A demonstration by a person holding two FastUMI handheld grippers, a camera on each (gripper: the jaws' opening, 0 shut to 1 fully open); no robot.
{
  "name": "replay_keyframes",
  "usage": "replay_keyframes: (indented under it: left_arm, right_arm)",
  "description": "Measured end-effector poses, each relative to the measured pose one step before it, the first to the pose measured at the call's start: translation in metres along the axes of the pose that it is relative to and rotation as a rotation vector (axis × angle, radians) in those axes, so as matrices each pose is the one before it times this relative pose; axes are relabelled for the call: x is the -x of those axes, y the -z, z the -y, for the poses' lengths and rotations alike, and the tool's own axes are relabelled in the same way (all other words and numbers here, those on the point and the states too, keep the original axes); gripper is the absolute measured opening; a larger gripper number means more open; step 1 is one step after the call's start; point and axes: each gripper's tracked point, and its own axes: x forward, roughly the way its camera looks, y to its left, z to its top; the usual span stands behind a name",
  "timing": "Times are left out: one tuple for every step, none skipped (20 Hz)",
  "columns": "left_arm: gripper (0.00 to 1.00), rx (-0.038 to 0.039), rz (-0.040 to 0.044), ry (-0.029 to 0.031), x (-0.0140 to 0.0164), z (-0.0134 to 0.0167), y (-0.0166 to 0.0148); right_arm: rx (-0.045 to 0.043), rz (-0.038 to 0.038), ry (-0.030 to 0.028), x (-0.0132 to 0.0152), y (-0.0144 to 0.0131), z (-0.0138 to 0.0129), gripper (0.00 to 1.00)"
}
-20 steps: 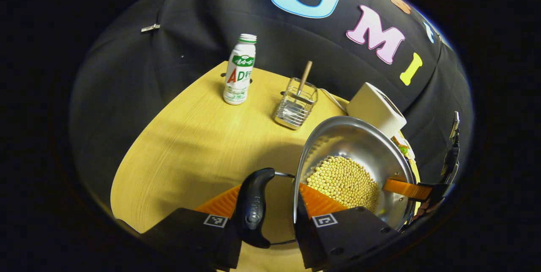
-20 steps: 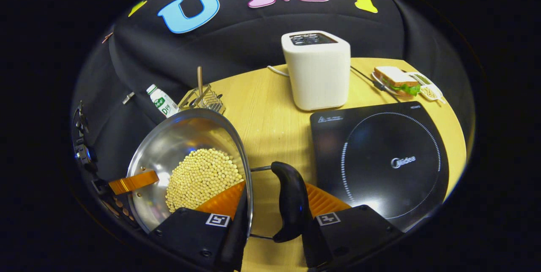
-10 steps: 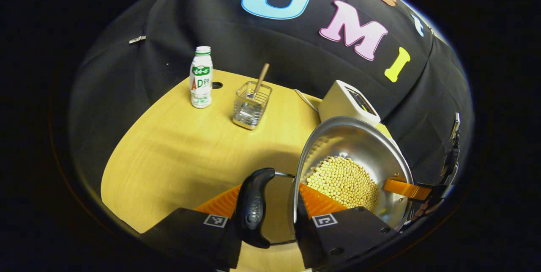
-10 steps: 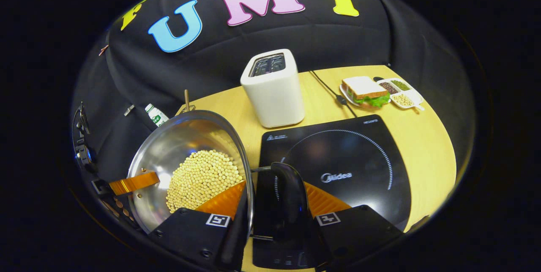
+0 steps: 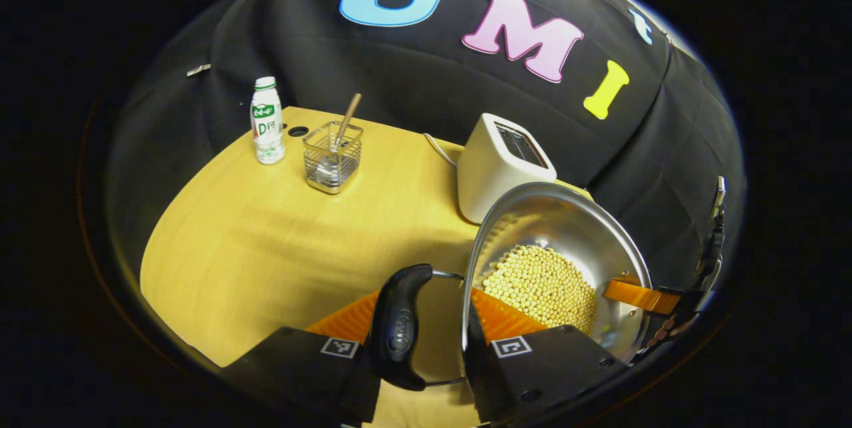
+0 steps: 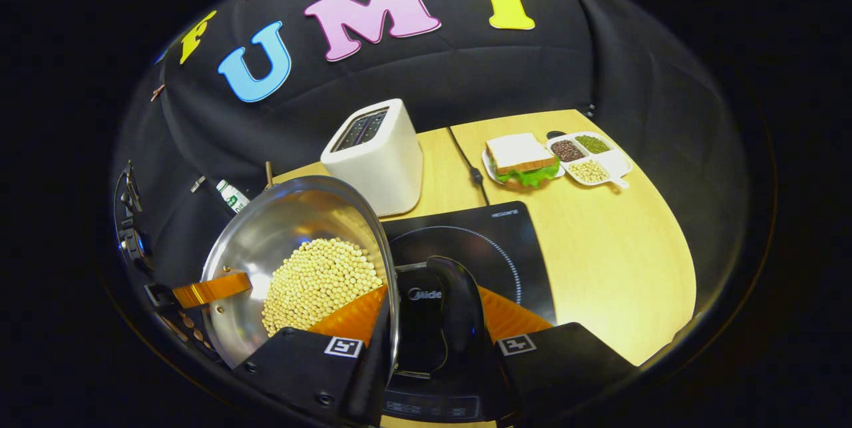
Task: First push the handle of the pot to place it horizontally, then grasp the pot with both hands and set it on the induction cooktop.
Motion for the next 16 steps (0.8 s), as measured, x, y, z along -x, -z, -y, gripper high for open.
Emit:
replay_keyframes:
  left_arm:
    - [0.58, -0.00184, -0.00143, 0.00298, -0.00357, 0.00629, 0.00186]
    - [0.58, -0.00211, -0.00148, 0.00193, -0.00269, 0.00746, 0.00005]
    - [0.58, -0.00323, -0.00074, 0.00209, -0.00189, 0.00761, 0.00088]
    - [0.58, -0.00337, -0.00112, 0.00198, -0.0025, 0.00698, 0.00003]
    - [0.58, -0.00219, -0.0016, 0.00193, -0.00236, 0.00495, 0.00023]
    - [0.58, -0.00201, -0.00151, 0.00224, -0.00292, 0.0054, -0.00039]
    - [0.58, -0.00191, -0.00191, 0.00233, -0.00276, 0.00507, -0.0003]
    - [0.58, -0.00125, -0.00174, 0.00195, -0.00288, 0.00469, 0.00075]
    - [0.58, -0.00295, -0.00184, 0.00143, -0.00276, 0.00364, -0.00002]
    - [0.58, -0.00271, -0.00103, 0.00217, -0.0027, 0.00308, -0.00018]
    - [0.58, -0.00115, -0.00048, 0.00291, -0.00343, 0.00404, 0.00094]
    - [0.58, -0.00038, -0.00285, 0.00287, -0.0031, 0.00296, 0.00044]
    - [0.58, 0.00144, -0.00324, 0.00254, -0.00341, 0.00237, 0.00084]
    - [0.58, 0.00086, -0.00193, 0.0026, -0.00277, 0.00221, 0.00037]
    - [0.58, -0.00016, -0.00124, 0.00271, -0.00355, 0.00222, 0.00149]
    - [0.58, 0.00073, -0.00418, 0.00224, -0.00342, 0.00175, 0.0012]
  right_arm:
    - [-0.00337, 0.00083, 0.00317, 0.00104, -0.00221, 0.00818, 0.58]
    - [-0.00363, 0.00079, 0.00281, 0.00052, -0.00177, 0.008, 0.58]
    - [-0.00337, 0.0013, 0.00281, 0.0009, -0.00264, 0.00687, 0.58]
    - [-0.0039, 0.00002, 0.00295, -0.00044, -0.00095, 0.00546, 0.58]
    - [-0.00327, -0.00024, 0.0022, -0.00023, -0.00146, 0.00523, 0.58]
    - [-0.00254, 0.00034, 0.00231, 0.00045, -0.00163, 0.00514, 0.58]
    - [-0.00195, 0.00049, 0.00281, -0.00069, -0.00175, 0.0045, 0.58]
    - [-0.00242, 0.00013, 0.00266, -0.00061, -0.0014, 0.00499, 0.54]
    - [-0.00325, -0.00082, 0.00215, -0.00115, -0.00109, 0.00406, 0.58]
    - [-0.00245, -0.00236, 0.00238, -0.00082, -0.00055, 0.00421, 0.58]
    - [-0.00165, -0.00157, 0.00291, -0.00132, -0.00056, 0.00338, 0.58]
    - [-0.00057, -0.00114, 0.00355, -0.00065, -0.00046, 0.00358, 0.58]
    - [-0.00053, -0.00114, 0.00364, -0.00152, -0.00071, 0.00383, 0.58]
    - [-0.00208, -0.00197, 0.00303, -0.00142, -0.00075, 0.00295, 0.58]
    - [-0.00126, -0.00173, 0.00236, -0.00344, -0.00031, 0.00543, 0.58]
    - [-0.00126, -0.00136, 0.00379, -0.00215, 0.00018, 0.00414, 0.58]
